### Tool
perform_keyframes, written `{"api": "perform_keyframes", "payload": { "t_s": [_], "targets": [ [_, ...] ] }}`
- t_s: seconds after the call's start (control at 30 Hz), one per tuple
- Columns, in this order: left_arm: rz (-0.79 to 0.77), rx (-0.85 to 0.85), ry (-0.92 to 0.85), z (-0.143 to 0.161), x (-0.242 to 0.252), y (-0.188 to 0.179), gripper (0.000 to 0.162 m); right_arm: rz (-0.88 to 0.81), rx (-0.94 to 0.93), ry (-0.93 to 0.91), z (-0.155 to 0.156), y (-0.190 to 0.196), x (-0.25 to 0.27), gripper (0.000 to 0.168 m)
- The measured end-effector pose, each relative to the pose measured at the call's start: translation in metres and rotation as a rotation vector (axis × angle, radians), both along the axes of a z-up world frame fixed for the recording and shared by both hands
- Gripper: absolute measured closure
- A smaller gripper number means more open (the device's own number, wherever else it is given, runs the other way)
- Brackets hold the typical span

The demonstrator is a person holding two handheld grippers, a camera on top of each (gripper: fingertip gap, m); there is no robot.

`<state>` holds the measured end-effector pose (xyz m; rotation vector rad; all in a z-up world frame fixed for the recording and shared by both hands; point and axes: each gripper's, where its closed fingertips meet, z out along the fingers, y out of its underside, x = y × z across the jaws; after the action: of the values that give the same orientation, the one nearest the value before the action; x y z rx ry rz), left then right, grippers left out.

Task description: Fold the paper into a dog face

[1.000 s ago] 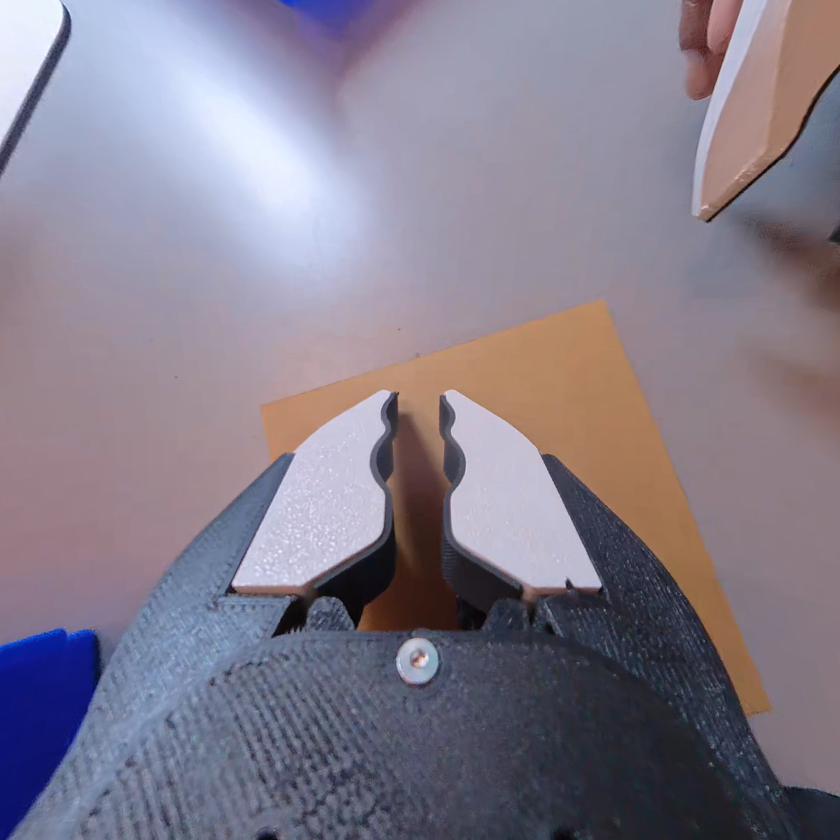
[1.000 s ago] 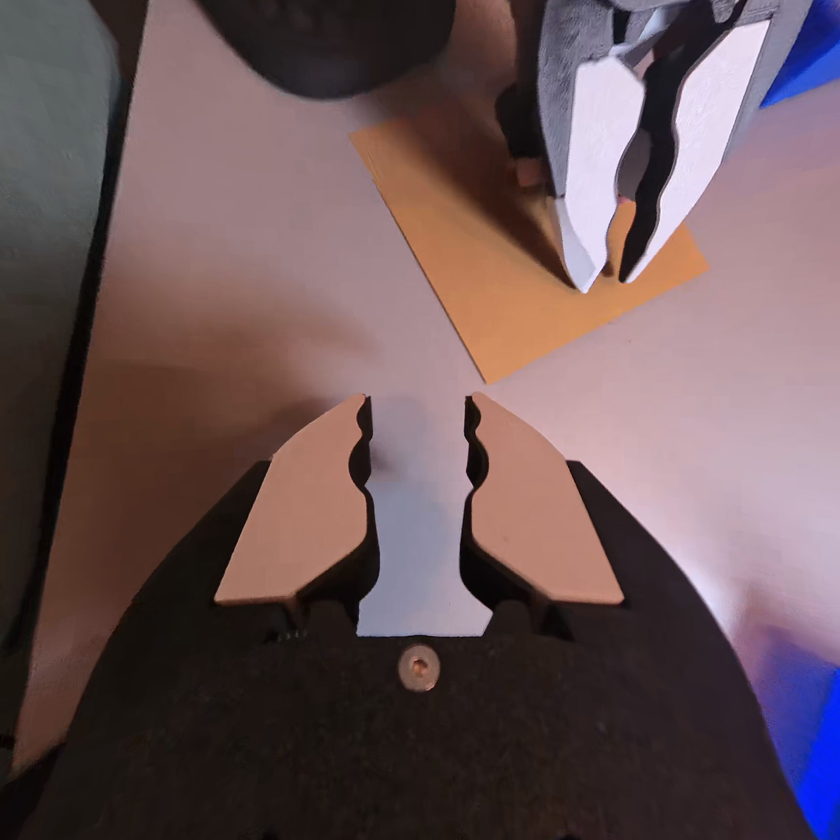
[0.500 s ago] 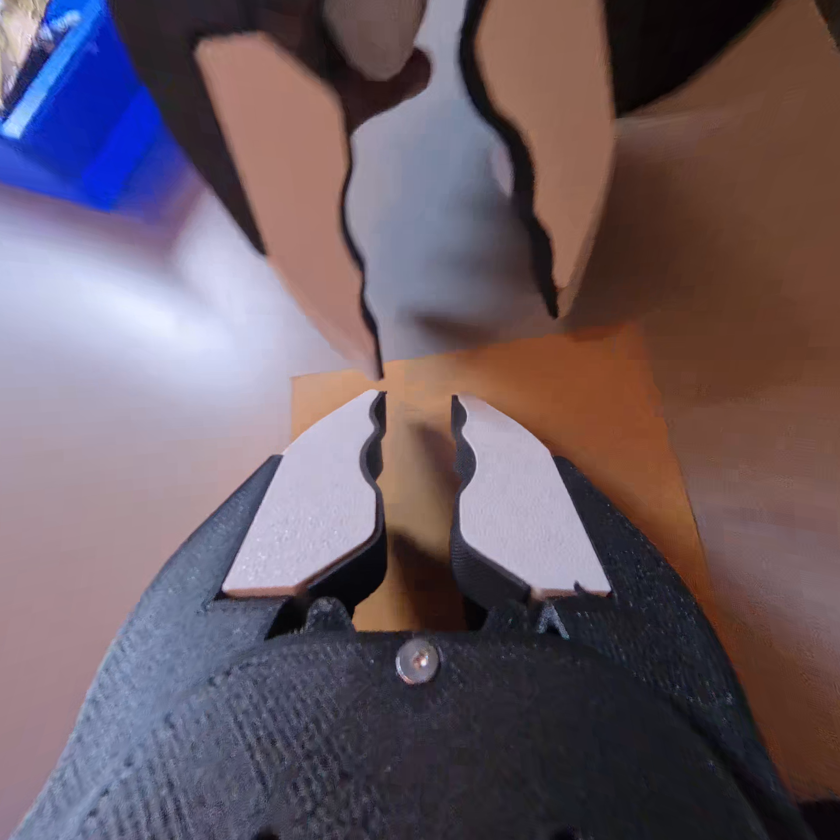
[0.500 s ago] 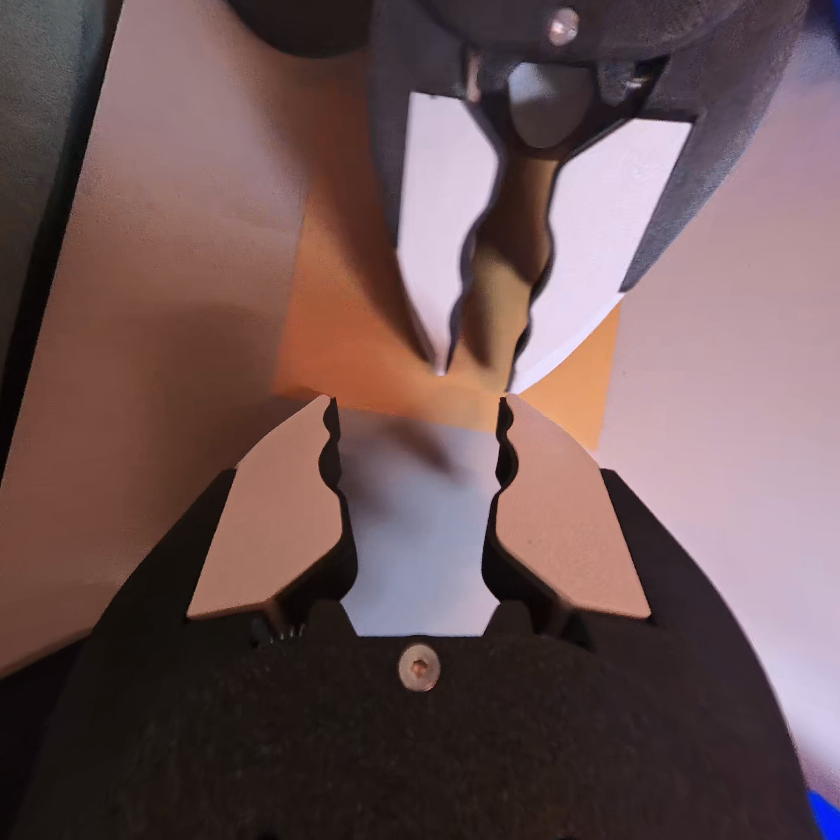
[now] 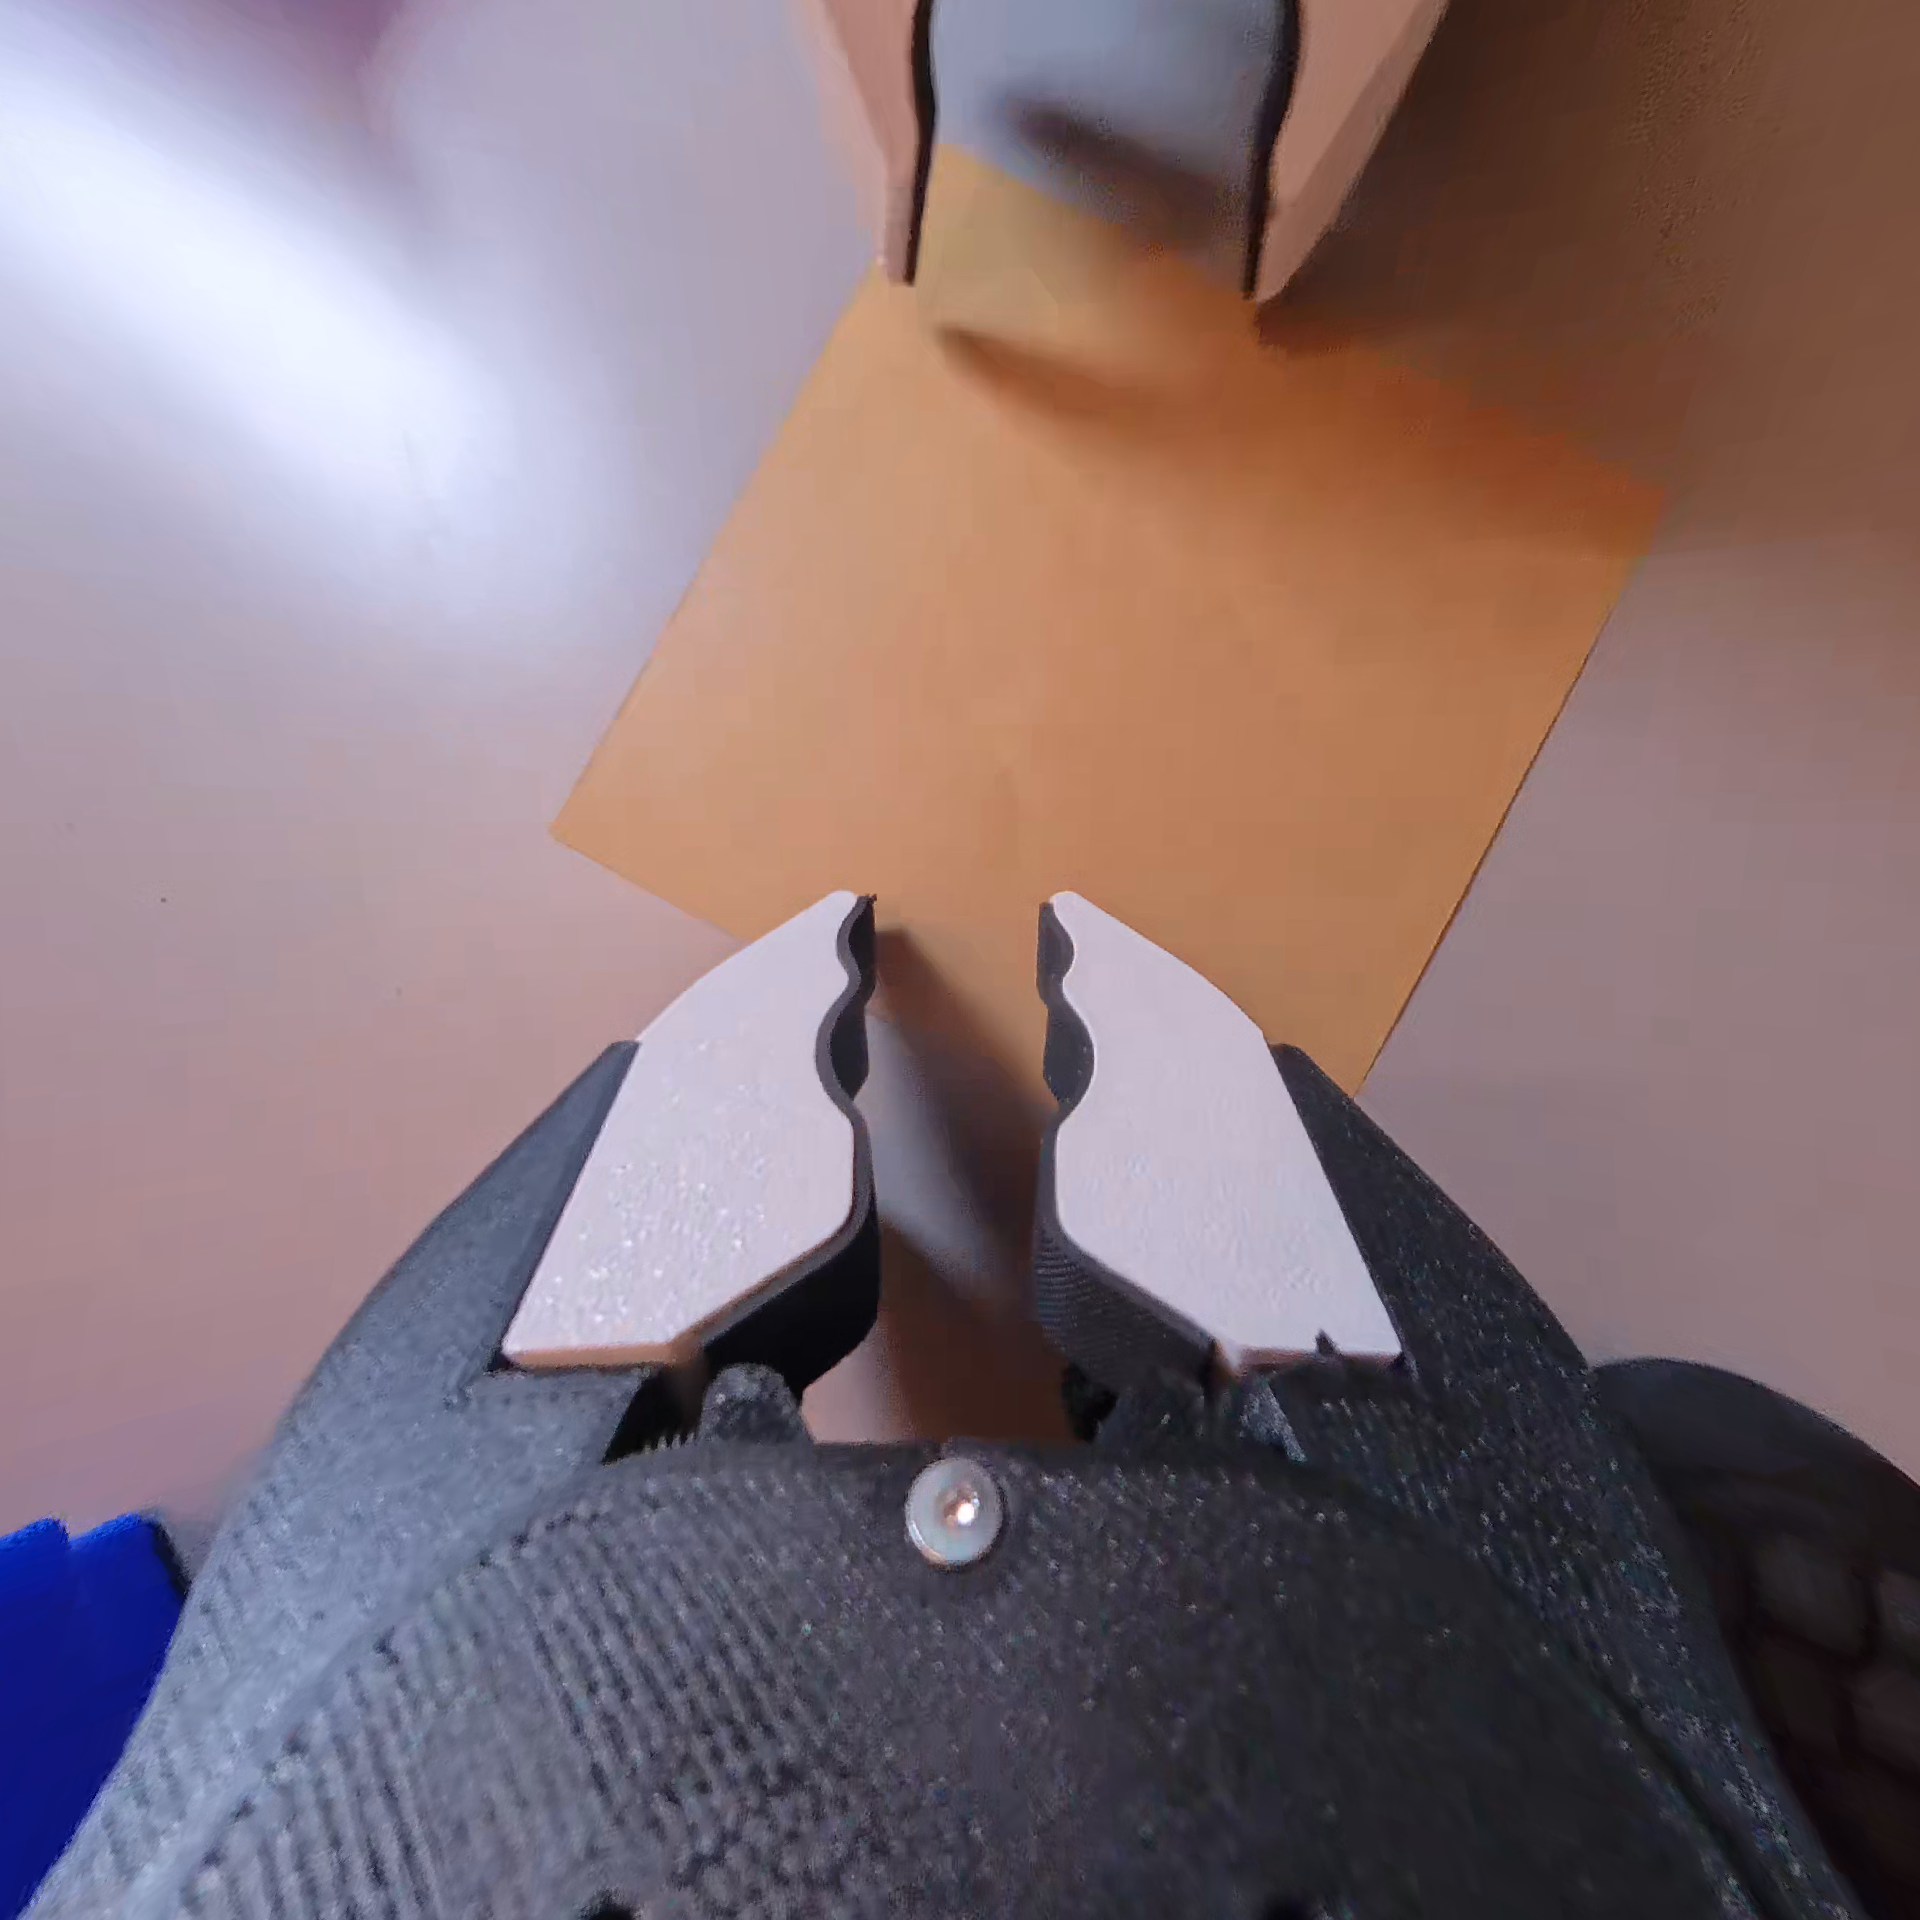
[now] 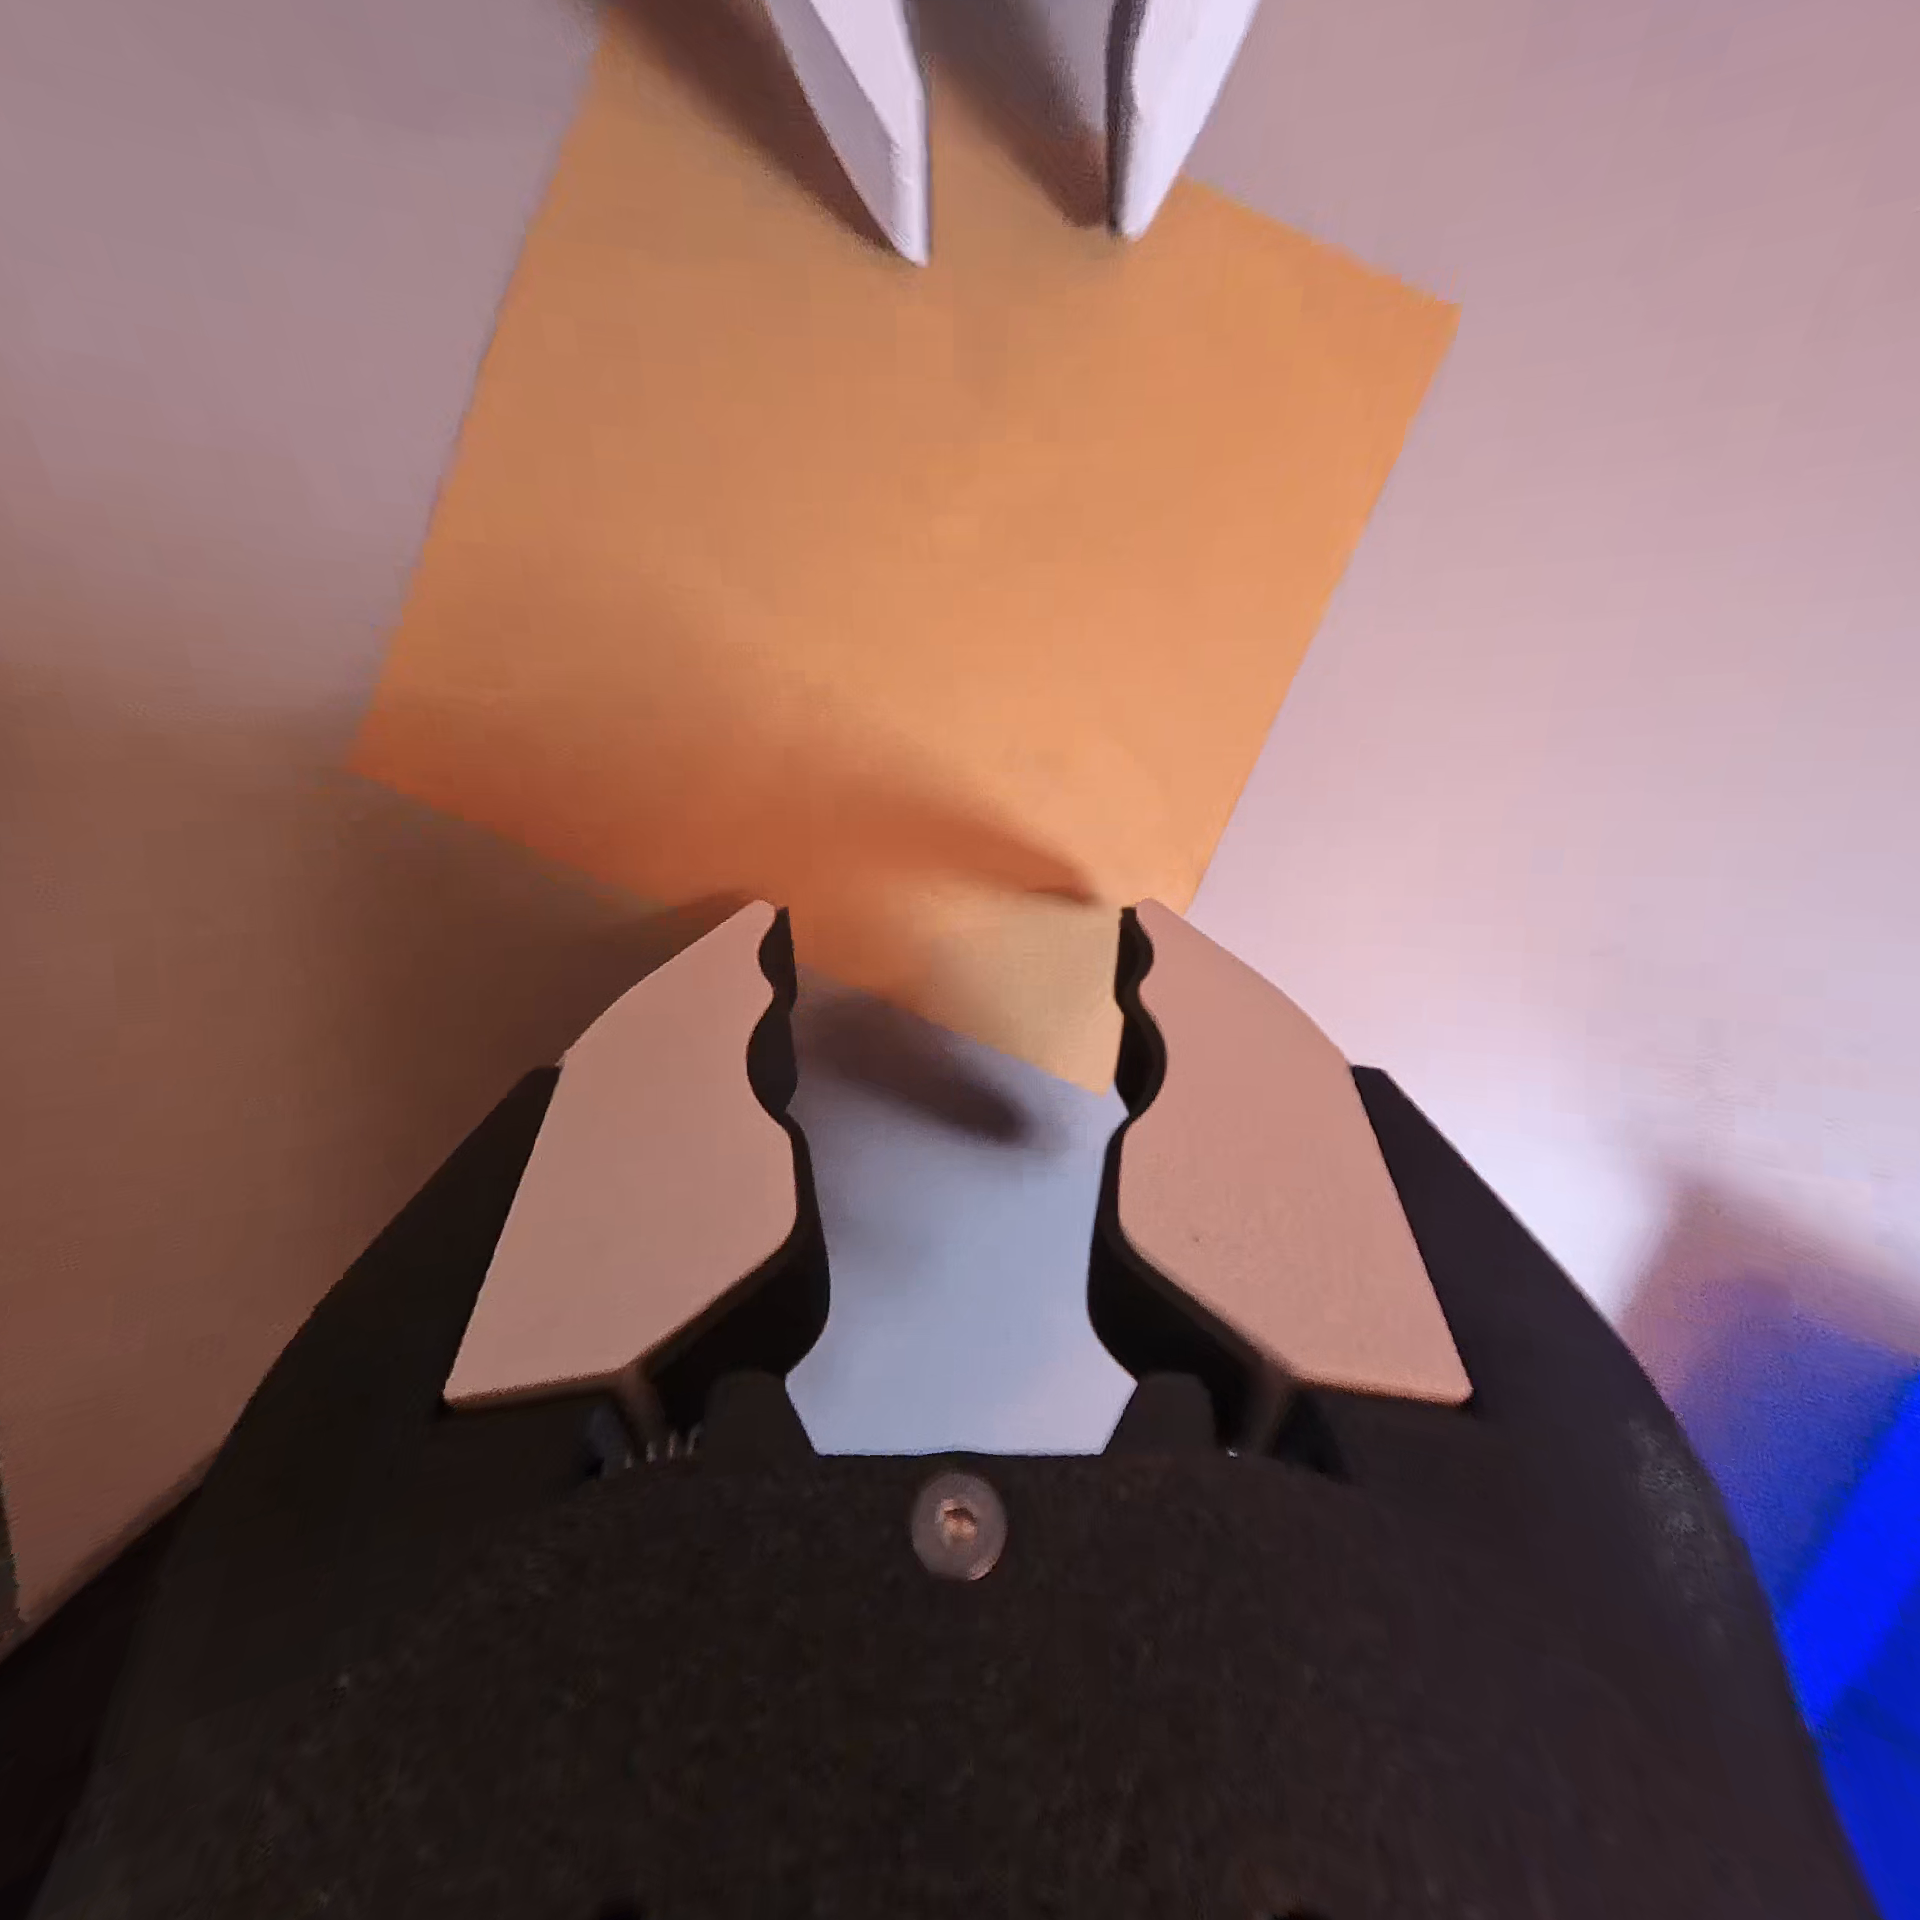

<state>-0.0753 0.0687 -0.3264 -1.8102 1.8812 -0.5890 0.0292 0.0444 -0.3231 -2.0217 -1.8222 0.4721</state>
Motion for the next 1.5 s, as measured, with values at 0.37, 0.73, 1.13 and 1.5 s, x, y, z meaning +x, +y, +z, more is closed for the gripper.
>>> {"api": "perform_keyframes", "payload": {
  "t_s": [0.37,0.73,1.13,1.5],
  "targets": [
    [-0.032,-0.005,-0.082,-0.001,0.022,0.002,0.137,0.297,0.034,0.106,-0.004,-0.083,-0.028,0.111],
    [-0.064,0.039,-0.118,-0.001,0.028,0.003,0.141,0.295,-0.001,0.127,-0.004,-0.069,-0.037,0.153],
    [-0.215,-0.068,-0.418,0.058,0.041,-0.036,0.119,-0.002,-0.364,0.256,0.017,-0.053,-0.035,0.16],
    [-0.183,-0.151,-0.264,0.024,0.051,-0.047,0.162,0.038,-0.13,0.453,0.051,-0.04,-0.031,0.113]
  ]
}}
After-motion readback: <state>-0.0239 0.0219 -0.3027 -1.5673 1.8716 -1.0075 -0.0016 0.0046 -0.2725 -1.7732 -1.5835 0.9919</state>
